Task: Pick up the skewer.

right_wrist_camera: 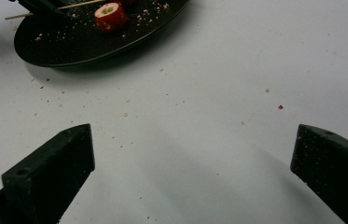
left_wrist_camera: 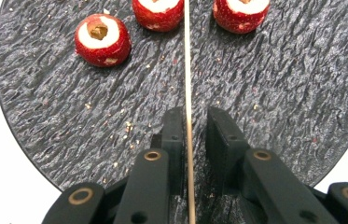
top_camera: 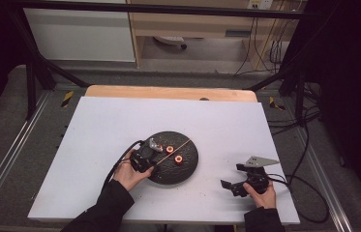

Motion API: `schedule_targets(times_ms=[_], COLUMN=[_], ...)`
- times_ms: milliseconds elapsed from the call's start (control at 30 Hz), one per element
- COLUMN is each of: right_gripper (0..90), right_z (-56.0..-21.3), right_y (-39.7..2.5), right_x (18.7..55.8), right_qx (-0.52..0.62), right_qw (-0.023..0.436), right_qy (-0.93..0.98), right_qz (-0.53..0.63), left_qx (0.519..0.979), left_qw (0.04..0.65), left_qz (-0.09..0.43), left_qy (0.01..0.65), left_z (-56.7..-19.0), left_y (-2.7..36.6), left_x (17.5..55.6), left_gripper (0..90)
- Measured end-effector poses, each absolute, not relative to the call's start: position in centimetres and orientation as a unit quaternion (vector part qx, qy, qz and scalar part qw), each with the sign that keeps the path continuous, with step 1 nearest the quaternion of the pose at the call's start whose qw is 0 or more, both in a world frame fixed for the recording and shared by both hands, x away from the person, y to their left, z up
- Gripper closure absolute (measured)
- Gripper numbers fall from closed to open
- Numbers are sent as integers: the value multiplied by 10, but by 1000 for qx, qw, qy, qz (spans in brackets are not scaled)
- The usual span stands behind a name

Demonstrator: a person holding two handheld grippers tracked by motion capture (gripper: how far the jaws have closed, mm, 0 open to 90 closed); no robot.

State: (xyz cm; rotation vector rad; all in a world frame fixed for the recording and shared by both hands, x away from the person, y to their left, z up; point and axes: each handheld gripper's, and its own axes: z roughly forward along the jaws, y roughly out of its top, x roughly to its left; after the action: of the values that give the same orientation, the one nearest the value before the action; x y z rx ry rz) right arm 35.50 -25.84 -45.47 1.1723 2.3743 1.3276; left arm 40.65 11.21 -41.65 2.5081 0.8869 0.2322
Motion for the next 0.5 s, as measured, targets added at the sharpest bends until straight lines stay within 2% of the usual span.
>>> schedule_targets(times_ms=[500], right_gripper=[5], right_z=[-455], right_y=[-258], right_x=[355], right_qx=[394], right_qw=[88], right_qy=[799], right_qz=[446], left_qx=[920], left_qw=[211], left_qz=[100], left_qy=[313], left_z=[-413], left_y=[104], left_x=[405], left_gripper=[870])
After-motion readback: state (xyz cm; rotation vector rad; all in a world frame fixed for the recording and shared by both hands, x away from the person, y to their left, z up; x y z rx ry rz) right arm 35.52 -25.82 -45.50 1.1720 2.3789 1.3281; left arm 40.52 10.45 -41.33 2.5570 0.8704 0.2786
